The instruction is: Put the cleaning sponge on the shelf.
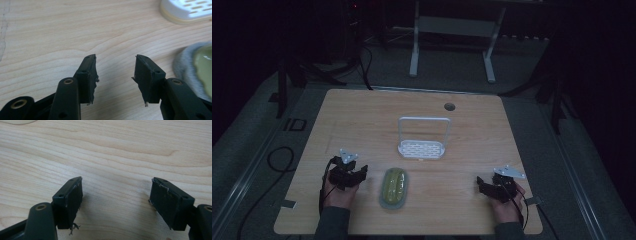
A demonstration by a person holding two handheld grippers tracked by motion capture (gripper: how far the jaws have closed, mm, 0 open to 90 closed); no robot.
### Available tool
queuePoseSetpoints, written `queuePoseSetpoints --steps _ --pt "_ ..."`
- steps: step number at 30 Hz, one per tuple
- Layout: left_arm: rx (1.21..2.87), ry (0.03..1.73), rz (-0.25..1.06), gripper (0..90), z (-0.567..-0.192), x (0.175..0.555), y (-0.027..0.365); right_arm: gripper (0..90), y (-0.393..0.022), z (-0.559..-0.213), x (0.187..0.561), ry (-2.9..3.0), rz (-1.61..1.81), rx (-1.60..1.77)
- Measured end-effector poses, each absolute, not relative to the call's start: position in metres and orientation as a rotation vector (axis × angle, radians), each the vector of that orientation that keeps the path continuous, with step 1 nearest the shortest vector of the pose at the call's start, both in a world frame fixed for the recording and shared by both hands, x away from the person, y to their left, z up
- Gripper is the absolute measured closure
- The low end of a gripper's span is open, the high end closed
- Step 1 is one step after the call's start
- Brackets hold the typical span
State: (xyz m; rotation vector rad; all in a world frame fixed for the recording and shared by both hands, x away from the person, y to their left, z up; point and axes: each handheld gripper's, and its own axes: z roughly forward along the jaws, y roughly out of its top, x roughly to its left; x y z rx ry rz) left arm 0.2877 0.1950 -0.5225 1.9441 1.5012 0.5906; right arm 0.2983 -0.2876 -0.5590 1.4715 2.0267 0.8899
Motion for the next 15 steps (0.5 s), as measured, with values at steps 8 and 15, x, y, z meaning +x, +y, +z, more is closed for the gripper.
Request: queuePoseSetpoints --steps 8,15 --pt "1.947 1.453 0.522 61.7 -0.515 0.286 0.194 25.3 -0.288 -0.559 0.298 2.029 0.89 1.47" --pt "1.899 1.398 0.477 63.7 -0.508 0.283 0.195 24.8 -0.287 -0.559 0.298 2.031 0.89 1.47"
